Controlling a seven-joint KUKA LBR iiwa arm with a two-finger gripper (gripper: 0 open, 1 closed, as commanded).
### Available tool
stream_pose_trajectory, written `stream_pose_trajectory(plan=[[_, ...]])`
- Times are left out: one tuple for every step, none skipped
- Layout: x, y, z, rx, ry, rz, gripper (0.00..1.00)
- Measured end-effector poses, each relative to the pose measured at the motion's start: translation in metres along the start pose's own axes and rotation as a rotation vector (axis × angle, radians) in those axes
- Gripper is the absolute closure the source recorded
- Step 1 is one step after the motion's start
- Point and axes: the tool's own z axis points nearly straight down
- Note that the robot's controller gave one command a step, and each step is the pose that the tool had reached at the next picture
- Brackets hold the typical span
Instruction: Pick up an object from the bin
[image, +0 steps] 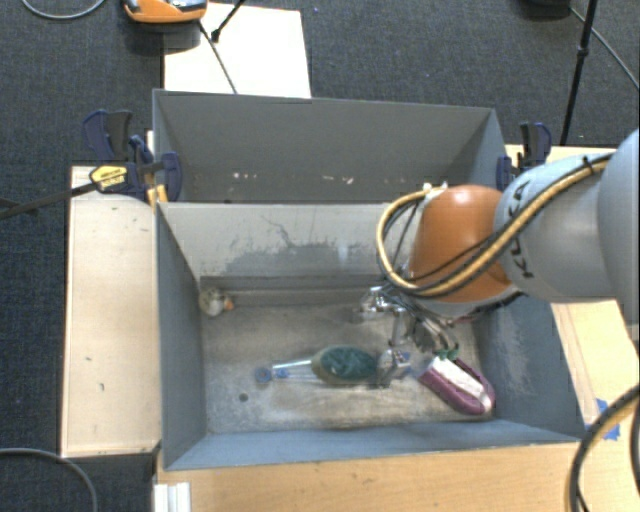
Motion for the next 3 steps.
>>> stream_pose_trajectory(plan=[[-0.001,0.0,-0.003,0.001,-0.005,0.002,1.0],[0.0,-0.014,-0.147,0.003,-0.005,0.03,1.0],[0.002,-0.013,-0.142,0.001,0.004,0.031,0.0]])
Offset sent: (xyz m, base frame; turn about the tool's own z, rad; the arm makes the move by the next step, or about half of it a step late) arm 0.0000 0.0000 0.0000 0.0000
